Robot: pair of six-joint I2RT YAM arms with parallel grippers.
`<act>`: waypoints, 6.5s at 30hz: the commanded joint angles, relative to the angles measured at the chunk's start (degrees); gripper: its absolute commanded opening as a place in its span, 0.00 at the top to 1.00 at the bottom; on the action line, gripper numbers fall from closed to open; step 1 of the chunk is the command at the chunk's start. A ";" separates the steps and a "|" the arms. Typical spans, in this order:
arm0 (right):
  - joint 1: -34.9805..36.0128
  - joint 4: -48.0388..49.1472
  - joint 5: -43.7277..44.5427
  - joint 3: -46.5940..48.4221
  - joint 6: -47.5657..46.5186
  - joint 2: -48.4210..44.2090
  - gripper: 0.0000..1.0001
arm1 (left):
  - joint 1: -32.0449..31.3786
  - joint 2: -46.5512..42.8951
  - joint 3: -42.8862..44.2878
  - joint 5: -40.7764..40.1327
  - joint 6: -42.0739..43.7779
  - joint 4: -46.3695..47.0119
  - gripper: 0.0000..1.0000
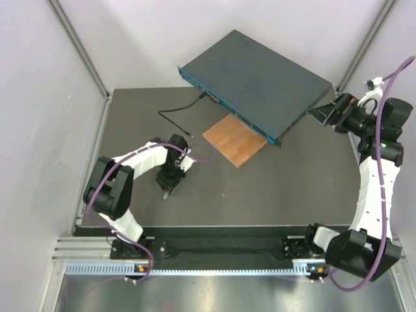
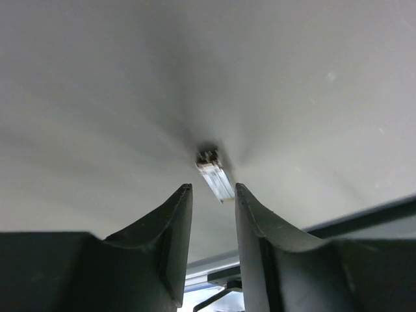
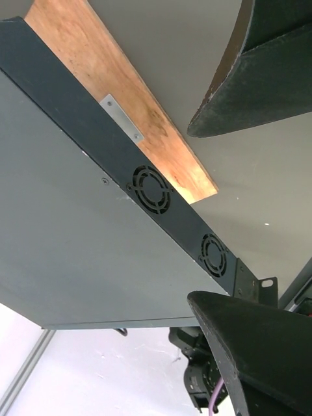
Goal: Insert the plug into the switch port
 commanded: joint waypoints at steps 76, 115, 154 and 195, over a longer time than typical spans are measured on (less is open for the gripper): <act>71.28 -2.40 37.60 33.44 -30.27 25.88 0.81 | 8.12 -31.41 11.20 32.99 -81.09 45.94 0.98; 60.56 -7.06 -4.77 11.47 -15.50 17.79 1.00 | -17.28 -35.99 12.69 28.43 50.30 12.71 0.58; 61.61 -6.35 -5.11 11.47 -13.31 19.73 1.00 | -20.44 -34.31 9.09 25.08 55.41 14.47 0.62; 25.08 -6.09 8.00 14.56 -6.29 0.58 0.00 | -14.47 -32.56 10.22 6.72 -19.21 26.16 1.00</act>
